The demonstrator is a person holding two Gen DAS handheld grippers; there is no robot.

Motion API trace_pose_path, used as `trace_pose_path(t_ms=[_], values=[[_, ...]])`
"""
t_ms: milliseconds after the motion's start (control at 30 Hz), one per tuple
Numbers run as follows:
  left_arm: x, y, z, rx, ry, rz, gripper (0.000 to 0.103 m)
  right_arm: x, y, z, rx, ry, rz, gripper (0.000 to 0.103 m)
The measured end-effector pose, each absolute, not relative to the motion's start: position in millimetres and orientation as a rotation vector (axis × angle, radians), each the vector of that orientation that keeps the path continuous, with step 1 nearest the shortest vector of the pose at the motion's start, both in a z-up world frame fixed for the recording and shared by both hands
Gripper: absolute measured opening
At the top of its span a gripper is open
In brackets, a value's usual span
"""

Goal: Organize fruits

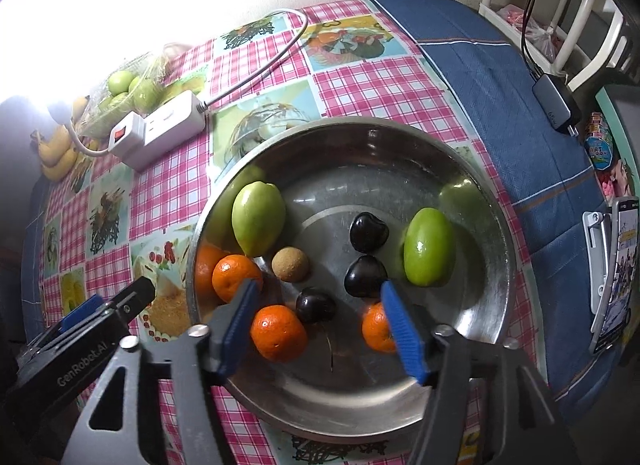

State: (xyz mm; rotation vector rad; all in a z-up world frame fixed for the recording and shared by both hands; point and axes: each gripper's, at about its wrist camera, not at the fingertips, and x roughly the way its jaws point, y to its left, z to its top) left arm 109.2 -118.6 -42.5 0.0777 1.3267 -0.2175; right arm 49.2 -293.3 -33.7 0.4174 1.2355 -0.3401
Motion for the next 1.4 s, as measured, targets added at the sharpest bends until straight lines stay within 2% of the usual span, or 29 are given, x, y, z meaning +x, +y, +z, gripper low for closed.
trace_pose_path(t_ms=[167,267,433,467,533,1400], values=[[109.3,-118.4,-50.1,0.121,1.324,-0.181,0.096,48.7,-292.9,-37.6,0.402,1.248,-0.349,0.075],[108.9,-117.8,-52.4,0.132,1.325,-0.174,0.097,49.1,-291.9,-41.2,0.391,1.261,-0.353,0.086],[108.8,-113.4,-54.1,0.132,1.327,-0.167,0.103,47.6,-290.0,-42.2,0.384,1.268,-0.347,0.088],[107.9,-112.4,-53.6,0.132,1.325,-0.165,0.103,46.4,-288.8,-42.1,0.382,1.267,-0.345,0.095],[105.7,-108.8,-53.3,0.132,1.321,-0.155,0.103,42.6,-286.2,-43.1,0.377,1.266,-0.34,0.101],[41.9,-74.3,-40.0,0.203,1.252,-0.113,0.103,-18.2,-245.1,-34.5,0.32,1.206,-0.29,0.101]])
